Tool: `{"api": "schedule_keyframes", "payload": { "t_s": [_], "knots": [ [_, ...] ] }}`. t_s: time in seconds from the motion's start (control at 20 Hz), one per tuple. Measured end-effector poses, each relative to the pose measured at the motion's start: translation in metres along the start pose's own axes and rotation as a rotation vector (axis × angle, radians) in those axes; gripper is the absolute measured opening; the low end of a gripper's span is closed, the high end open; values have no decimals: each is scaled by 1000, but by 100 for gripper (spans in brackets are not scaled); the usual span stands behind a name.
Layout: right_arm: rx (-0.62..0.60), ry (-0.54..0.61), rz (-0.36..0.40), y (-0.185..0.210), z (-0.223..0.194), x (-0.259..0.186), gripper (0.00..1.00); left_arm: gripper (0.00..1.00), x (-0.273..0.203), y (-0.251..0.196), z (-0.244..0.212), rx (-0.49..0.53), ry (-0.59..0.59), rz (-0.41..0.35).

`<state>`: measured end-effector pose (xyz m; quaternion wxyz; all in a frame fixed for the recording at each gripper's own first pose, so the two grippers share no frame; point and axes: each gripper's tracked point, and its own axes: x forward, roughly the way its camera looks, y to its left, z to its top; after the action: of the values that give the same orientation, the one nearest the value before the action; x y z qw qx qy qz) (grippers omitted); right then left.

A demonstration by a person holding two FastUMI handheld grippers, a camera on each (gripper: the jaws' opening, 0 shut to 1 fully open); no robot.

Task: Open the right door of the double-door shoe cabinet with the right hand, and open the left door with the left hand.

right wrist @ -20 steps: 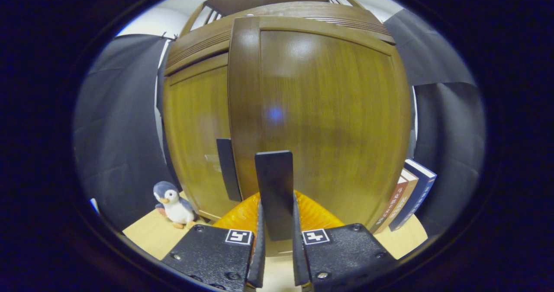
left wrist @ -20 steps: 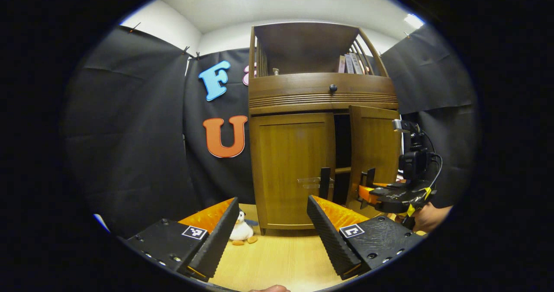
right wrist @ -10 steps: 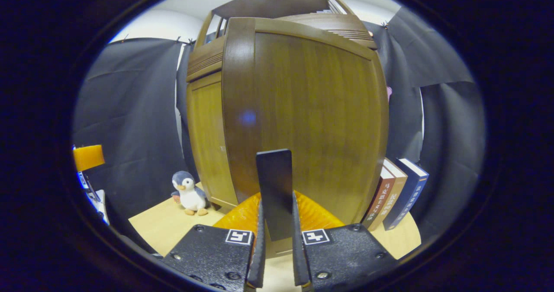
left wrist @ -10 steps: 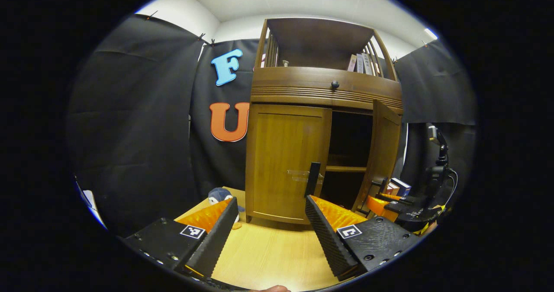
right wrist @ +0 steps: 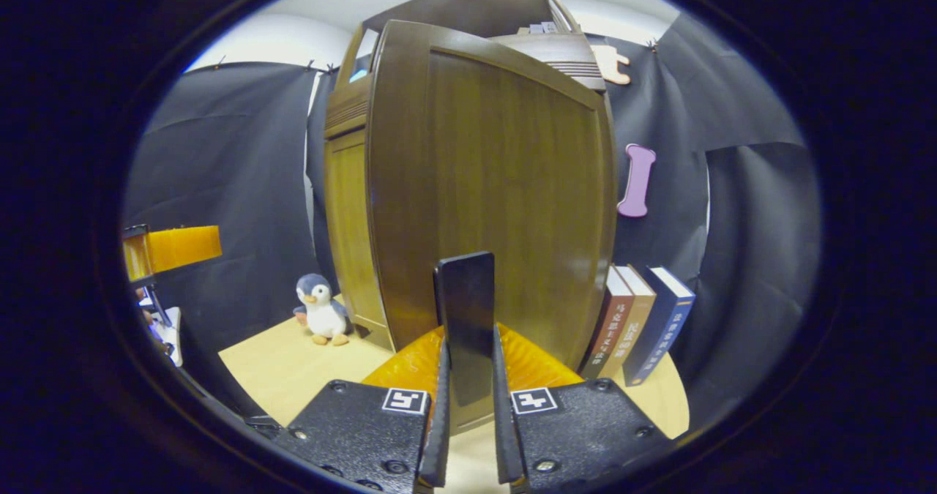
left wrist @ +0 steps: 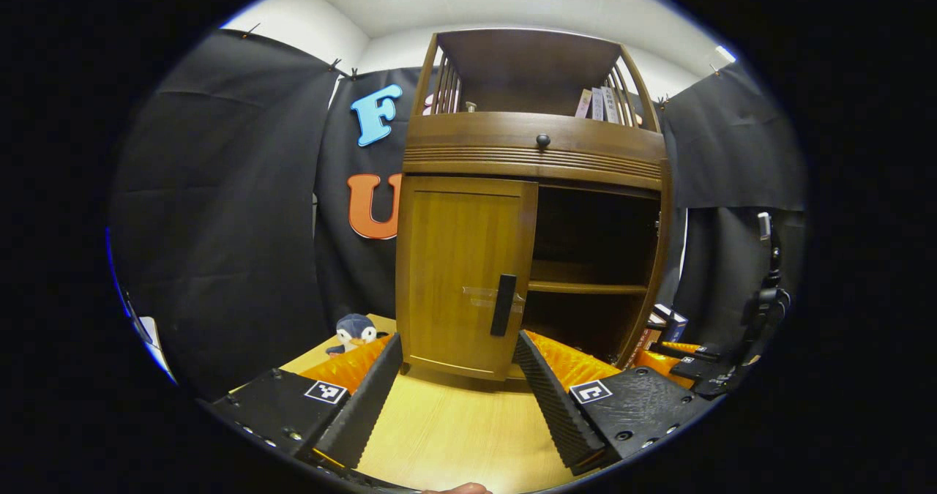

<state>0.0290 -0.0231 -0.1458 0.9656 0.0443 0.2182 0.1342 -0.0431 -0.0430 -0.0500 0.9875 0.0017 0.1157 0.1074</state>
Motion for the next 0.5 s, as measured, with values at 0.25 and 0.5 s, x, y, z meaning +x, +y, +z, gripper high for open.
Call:
{"api": "schedule_keyframes", "payload": {
  "t_s": [0.25, 0.5],
  "knots": [
    [32, 13, -101, -35, -4, -27, 25, 94, 12, -27, 3, 15, 10, -57],
    [77, 19, -194, -61, -5, -42, 19, 94, 34, -49, 3, 33, 16, -139]
  ]
}}
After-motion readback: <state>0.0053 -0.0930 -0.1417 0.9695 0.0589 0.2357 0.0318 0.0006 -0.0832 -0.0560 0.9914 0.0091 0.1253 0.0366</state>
